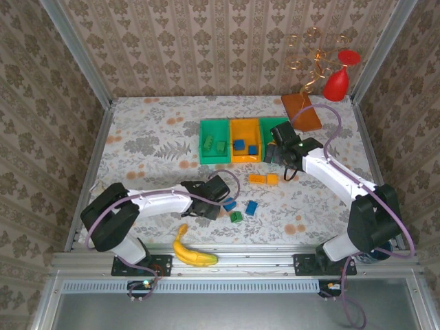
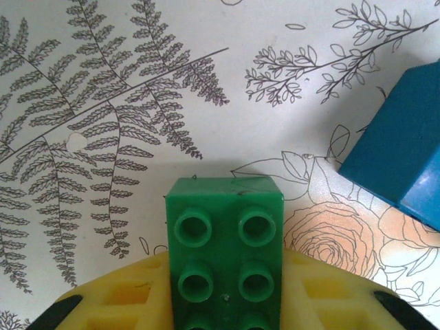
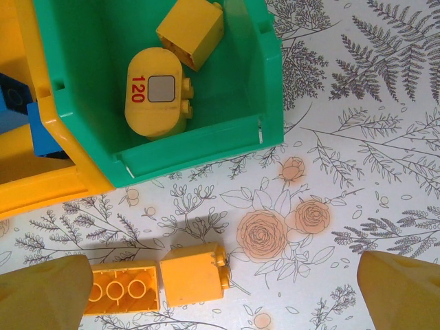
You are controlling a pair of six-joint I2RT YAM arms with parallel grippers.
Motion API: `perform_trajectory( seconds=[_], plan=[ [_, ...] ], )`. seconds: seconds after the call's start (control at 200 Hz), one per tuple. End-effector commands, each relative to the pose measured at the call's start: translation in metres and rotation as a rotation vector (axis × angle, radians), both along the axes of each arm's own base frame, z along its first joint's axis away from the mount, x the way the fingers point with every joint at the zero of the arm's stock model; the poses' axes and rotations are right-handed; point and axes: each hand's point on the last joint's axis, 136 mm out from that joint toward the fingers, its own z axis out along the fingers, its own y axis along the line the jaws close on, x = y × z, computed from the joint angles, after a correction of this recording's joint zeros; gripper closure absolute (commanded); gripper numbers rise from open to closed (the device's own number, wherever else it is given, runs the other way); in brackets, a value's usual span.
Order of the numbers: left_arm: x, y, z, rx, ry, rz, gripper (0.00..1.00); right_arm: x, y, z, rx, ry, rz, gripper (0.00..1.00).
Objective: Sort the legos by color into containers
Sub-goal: Pick up the lego from the middle-left of the table.
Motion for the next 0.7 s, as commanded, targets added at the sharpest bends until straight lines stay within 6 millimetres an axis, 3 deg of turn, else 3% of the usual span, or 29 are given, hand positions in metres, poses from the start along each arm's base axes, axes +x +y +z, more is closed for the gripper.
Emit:
perform_trajectory(
  seconds=[0.0, 0.315, 0.695],
  plan=[
    [0.002, 0.004, -0.002, 0.0, 0.0, -0.001, 0.73, 0.002, 0.001, 0.011, 0.01, -0.026, -0.017, 0.0],
    [0.021, 0.004, 0.019, -0.028, -0.089, 0.022, 0.76, -0.002, -0.001, 0.018, 0.012, -0.044, -0.02, 0.0],
    [0.06, 0.005, 0.068, -0.087, -0.265, 0.061, 0.77, -0.009, 0.003, 0.015, 0.006, -0.041, -0.003, 0.0]
  ],
)
